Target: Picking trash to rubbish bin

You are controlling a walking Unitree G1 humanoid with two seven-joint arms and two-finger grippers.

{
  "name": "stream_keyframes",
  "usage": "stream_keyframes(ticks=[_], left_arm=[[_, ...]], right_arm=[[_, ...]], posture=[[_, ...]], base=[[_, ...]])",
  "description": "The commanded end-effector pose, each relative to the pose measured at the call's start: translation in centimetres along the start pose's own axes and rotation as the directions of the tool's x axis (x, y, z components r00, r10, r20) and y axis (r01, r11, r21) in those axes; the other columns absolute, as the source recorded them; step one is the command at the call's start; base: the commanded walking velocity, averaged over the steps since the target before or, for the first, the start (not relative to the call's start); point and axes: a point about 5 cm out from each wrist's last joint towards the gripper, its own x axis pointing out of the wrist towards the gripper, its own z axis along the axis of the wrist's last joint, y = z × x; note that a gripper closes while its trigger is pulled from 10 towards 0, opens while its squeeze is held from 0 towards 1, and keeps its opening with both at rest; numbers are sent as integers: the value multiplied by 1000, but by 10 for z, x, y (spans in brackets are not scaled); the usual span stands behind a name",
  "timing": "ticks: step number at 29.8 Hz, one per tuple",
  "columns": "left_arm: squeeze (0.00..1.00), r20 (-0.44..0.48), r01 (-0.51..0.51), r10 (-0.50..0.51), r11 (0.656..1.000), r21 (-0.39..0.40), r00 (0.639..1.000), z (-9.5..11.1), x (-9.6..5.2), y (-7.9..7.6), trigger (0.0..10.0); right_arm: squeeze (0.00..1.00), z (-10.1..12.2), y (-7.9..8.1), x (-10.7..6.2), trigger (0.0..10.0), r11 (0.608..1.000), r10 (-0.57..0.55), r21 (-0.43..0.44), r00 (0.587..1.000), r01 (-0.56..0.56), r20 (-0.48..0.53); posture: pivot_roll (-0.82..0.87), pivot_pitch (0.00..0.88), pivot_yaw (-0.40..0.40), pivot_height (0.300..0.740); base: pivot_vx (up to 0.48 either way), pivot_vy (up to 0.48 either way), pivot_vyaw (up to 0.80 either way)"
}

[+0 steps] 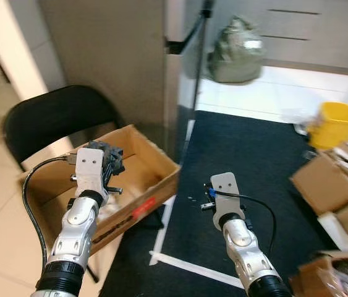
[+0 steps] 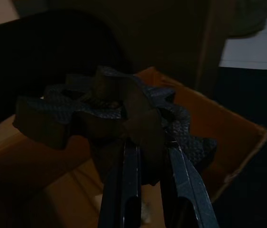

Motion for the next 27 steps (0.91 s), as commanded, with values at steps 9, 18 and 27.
stream_keyframes(ticks=[9, 18, 27], left_arm=[[0, -19, 4, -4, 1000, 20, 1000, -4, -2, 1, 10000], [0, -20, 6, -6, 1000, 19, 1000, -5, -3, 0, 10000], [0, -22, 2, -2, 1000, 13, 1000, -4, -2, 0, 10000]], right_arm=[[0, -7, -2, -4, 10000, 1000, -12, 11, 1000, 12, -27], [0, -7, -1, -3, 10000, 1000, -10, 12, 1000, 10, -26], [0, -7, -1, -4, 10000, 1000, -12, 13, 1000, 12, -28]], posture=[[10, 81, 16, 740], [11, 76, 15, 740], [10, 81, 14, 740]], base=[[0, 0, 800], [0, 0, 800], [0, 0, 800]])
